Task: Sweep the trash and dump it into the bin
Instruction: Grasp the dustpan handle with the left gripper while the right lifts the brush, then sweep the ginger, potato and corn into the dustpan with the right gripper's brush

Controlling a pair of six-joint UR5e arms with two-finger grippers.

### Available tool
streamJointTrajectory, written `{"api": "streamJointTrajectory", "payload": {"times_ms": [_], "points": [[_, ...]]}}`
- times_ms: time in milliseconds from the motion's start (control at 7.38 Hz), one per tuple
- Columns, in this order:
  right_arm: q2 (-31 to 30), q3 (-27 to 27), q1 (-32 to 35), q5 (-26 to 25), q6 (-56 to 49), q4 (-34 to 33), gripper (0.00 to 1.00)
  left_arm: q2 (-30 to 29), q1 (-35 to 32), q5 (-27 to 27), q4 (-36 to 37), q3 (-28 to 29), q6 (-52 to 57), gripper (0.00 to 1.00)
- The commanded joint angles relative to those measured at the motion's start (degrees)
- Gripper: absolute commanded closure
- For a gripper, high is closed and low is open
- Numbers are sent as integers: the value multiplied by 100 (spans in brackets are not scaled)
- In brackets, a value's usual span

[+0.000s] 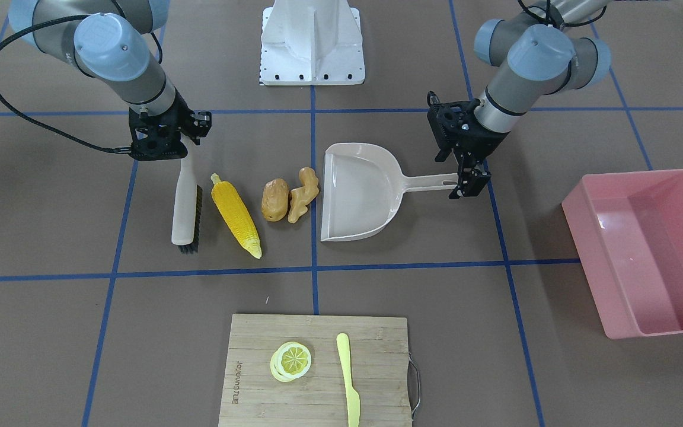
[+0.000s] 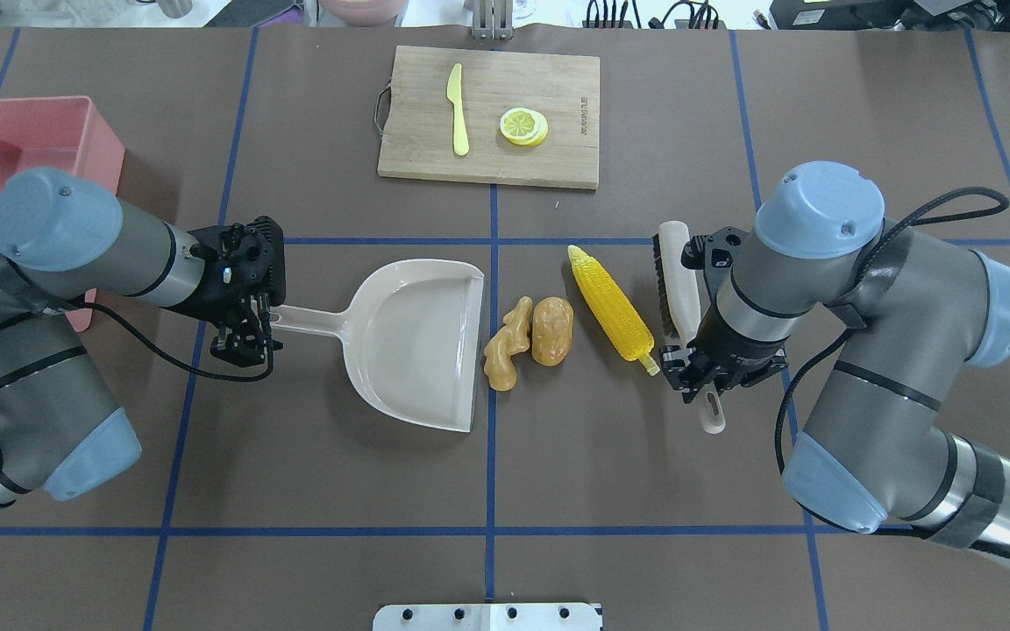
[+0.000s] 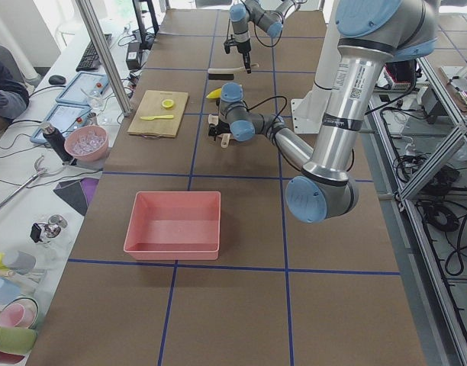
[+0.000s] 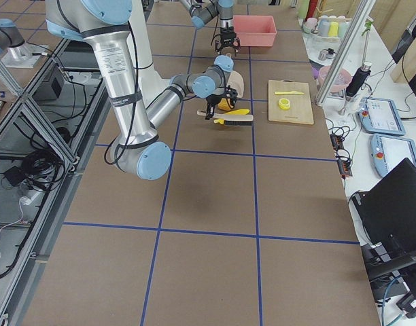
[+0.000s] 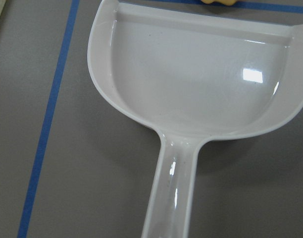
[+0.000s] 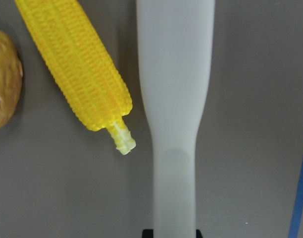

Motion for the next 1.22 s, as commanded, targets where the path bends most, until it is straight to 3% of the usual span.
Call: {"api": "streamJointTrajectory", "payload": {"times_ms": [0,677,1083], "points": [[35,-38,-243,-70,-6,-6,100,-142,108,127,-30,187,-58,1],[26,-38,-393,-157,-120,-269,100,-134,284,128,-4,231,-49,3],[464,-327,-402,-166,-86,-253,100,-134,294,101,-4,266,-58,3]]}}
